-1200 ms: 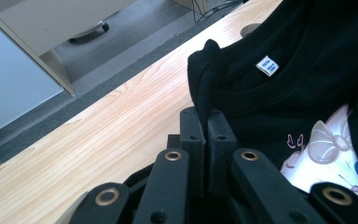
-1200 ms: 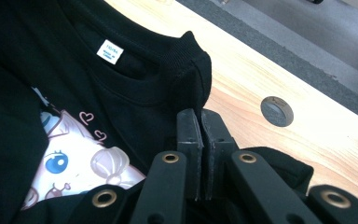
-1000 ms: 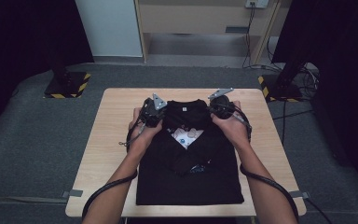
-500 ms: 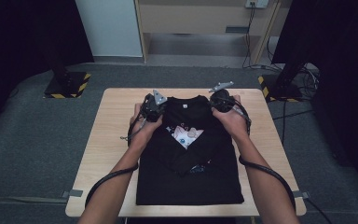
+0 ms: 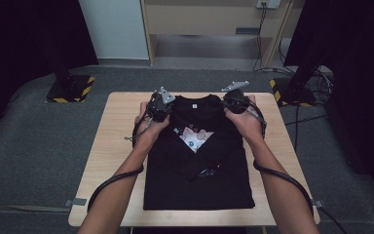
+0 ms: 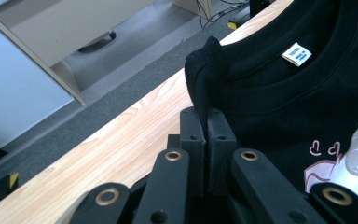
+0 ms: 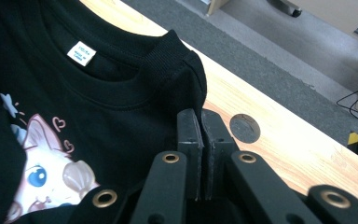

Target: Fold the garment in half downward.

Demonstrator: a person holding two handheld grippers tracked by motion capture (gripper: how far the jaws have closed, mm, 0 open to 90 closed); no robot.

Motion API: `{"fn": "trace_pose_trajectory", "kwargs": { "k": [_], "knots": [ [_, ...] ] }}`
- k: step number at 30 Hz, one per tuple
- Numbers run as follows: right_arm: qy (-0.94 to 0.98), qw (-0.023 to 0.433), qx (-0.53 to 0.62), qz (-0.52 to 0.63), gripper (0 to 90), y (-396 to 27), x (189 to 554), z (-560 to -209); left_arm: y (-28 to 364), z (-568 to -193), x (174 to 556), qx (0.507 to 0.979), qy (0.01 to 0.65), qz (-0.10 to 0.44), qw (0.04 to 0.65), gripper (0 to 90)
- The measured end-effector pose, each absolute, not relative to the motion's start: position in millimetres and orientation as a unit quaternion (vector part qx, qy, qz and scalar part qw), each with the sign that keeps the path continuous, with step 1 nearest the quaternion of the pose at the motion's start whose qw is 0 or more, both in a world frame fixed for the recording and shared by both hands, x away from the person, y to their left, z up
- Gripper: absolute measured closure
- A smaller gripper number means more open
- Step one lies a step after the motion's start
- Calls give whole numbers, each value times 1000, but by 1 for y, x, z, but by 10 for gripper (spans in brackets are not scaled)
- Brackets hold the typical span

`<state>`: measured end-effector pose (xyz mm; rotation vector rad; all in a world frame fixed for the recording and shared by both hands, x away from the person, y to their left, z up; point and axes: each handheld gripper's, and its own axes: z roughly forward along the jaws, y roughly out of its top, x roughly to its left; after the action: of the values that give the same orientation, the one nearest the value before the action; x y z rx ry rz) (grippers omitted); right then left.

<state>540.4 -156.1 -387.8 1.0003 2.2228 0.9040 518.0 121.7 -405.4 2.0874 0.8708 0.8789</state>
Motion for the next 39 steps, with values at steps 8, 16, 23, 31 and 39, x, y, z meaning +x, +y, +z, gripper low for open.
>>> {"fn": "trace_pose_trajectory", "kwargs": {
  "k": [8,16,23,31,39],
  "knots": [
    [822,269,366,342,875,-163,514,-387,120,-403,497,804,334,340,355,877],
    [825,271,358,343,875,-162,498,-388,120,-401,484,805,327,341,359,877],
    [828,279,344,343,875,-162,489,-385,125,-402,473,803,323,338,370,877],
    [837,272,324,346,876,-161,472,-389,126,-412,456,808,312,329,375,877],
    [846,263,306,349,875,-160,451,-395,128,-420,438,815,297,324,377,876]
  ]
}}
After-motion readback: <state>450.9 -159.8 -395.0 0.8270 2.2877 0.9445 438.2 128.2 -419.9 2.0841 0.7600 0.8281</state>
